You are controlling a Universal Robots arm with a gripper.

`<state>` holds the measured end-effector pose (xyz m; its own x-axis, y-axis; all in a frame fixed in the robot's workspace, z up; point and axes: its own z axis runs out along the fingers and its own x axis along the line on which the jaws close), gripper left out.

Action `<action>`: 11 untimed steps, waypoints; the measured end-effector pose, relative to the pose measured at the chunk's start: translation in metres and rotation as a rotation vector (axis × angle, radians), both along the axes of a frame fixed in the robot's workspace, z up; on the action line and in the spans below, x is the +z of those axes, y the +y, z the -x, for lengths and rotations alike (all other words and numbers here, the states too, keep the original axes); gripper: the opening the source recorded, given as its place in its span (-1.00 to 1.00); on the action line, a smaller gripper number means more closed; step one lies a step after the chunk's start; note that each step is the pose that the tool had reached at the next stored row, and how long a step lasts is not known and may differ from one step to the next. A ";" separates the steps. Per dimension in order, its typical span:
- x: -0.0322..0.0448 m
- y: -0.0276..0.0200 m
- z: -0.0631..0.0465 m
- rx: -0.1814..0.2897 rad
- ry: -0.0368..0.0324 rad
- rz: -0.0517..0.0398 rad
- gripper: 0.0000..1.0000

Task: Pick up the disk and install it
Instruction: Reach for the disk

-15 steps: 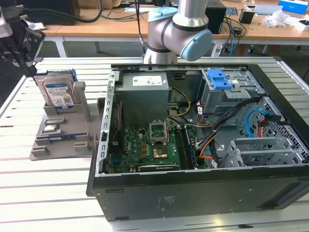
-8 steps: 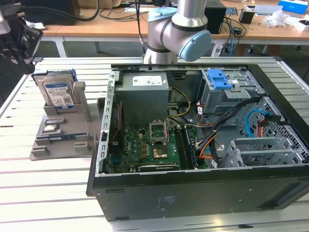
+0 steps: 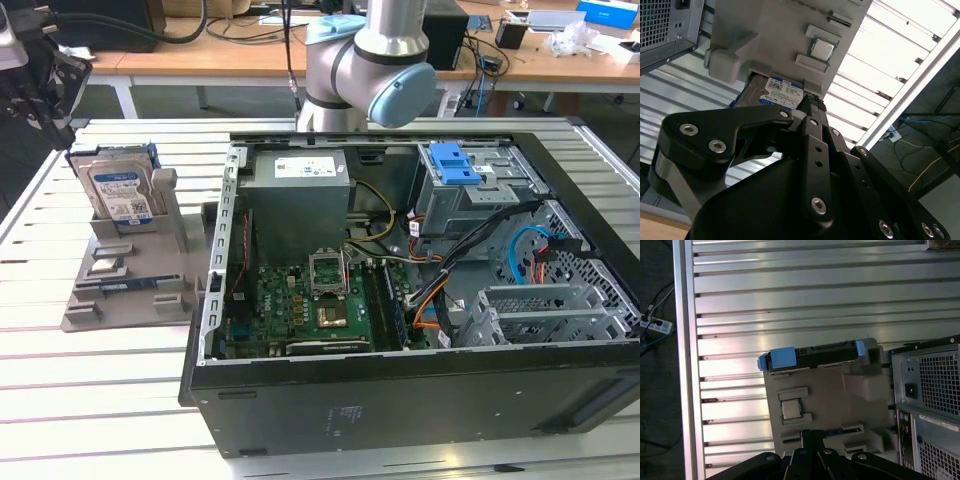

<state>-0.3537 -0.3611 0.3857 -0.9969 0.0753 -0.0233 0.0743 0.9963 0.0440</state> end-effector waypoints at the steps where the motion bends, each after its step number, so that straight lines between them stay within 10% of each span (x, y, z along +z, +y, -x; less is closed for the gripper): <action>1: -0.0004 0.0011 0.000 0.000 0.0000 0.0000 -0.77; 11: -0.0056 0.0222 0.009 0.000 -0.0002 0.0110 -0.77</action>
<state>-0.3630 -0.3389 0.3801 -0.9969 0.0750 -0.0243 0.0742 0.9967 0.0330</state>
